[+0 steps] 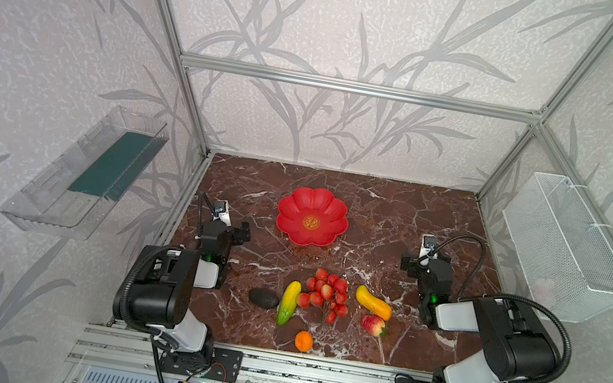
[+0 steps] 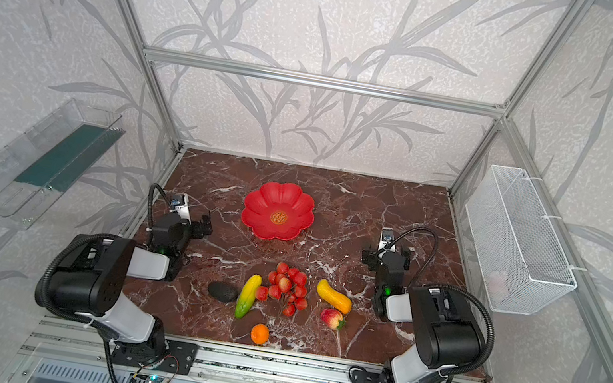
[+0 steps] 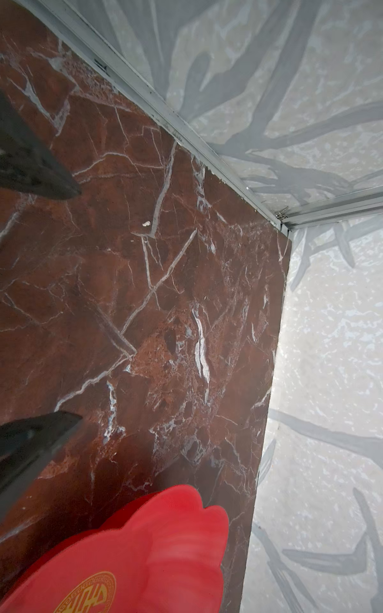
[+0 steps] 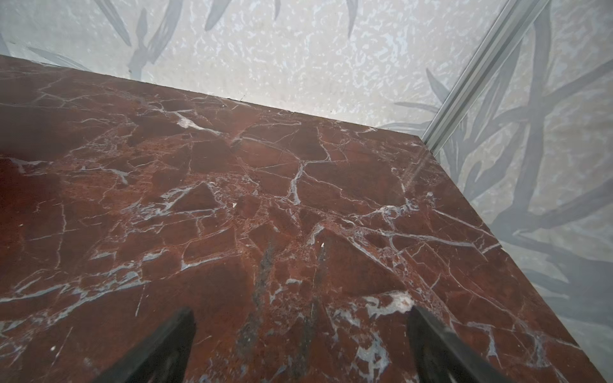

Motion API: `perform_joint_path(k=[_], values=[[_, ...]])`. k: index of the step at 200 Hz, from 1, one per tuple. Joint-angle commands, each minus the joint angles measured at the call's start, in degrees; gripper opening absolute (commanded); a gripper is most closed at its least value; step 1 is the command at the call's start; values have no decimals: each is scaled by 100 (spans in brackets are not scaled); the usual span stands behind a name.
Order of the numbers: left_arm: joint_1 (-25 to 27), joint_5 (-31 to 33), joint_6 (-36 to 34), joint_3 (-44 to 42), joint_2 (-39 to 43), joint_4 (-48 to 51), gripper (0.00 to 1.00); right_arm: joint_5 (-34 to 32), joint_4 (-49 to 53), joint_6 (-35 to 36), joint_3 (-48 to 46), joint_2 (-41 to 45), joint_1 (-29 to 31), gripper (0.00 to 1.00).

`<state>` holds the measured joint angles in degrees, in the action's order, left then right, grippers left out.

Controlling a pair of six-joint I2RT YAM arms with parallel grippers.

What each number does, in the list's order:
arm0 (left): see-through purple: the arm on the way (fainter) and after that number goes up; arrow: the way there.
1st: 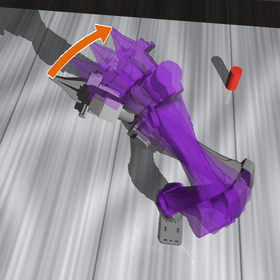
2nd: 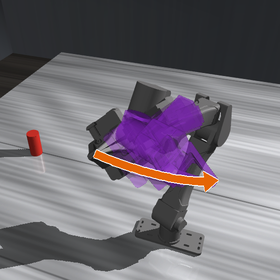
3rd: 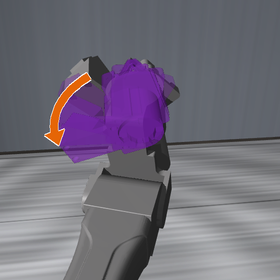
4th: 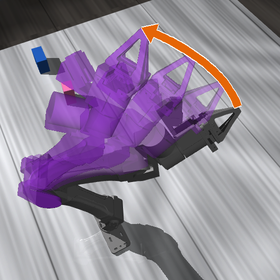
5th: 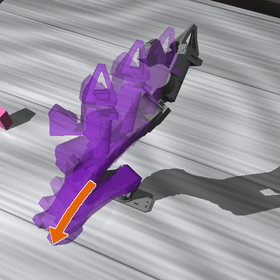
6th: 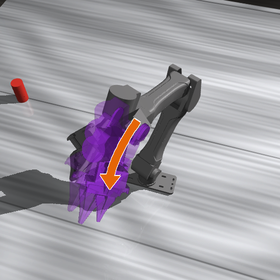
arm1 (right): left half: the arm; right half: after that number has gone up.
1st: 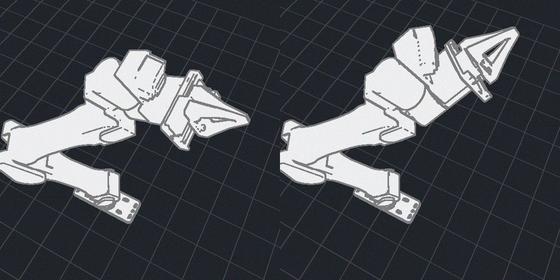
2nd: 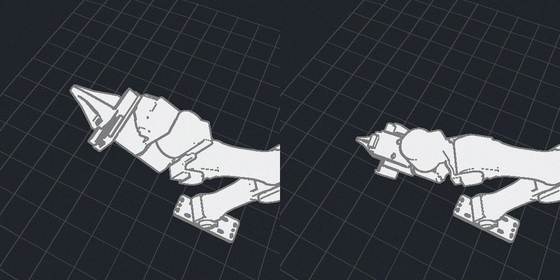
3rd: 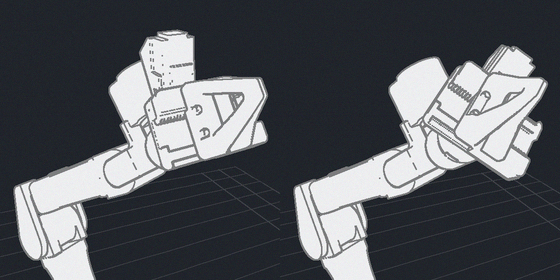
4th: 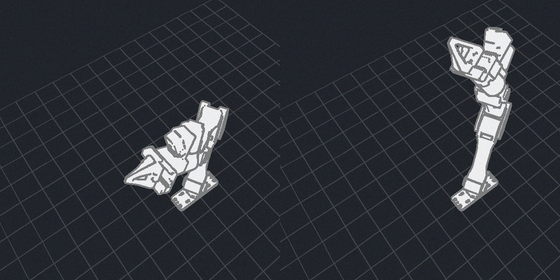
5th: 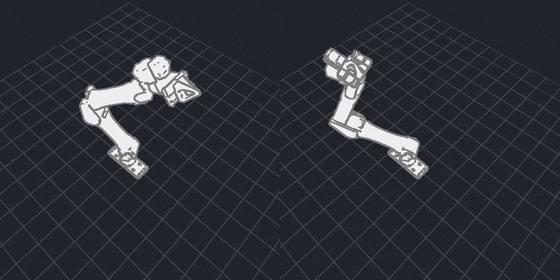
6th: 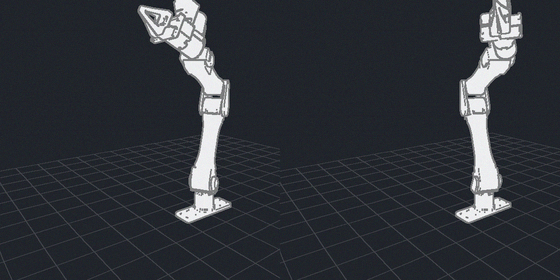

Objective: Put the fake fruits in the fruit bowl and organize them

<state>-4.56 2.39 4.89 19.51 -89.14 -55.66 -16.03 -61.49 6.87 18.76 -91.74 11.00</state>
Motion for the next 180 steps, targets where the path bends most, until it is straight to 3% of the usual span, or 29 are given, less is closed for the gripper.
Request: perform_joint_path(k=[1, 125, 145, 164, 172, 180], values=[[4, -46, -120, 101, -41, -8, 99, -67, -223, -46, -7, -45, 16, 99], [-2, 32, -51, 84, -6, -38, 99, -109, -67, -99, 57, 26, -32, 99], [-11, 167, -37, 283, 329, 658, 99, -301, 687, -145, 295, 408, -13, 99], [-2, 333, -9, 538, 1036, 1703, 99, -631, 2579, -105, 1016, 1038, 180, 99], [-10, 484, 155, 622, 1476, 2167, 99, -545, 3211, -419, 1296, 1317, 191, 99], [-11, 575, 327, 716, 1928, 2655, 99, -501, 3669, -1219, 1489, 1572, 176, 99]])
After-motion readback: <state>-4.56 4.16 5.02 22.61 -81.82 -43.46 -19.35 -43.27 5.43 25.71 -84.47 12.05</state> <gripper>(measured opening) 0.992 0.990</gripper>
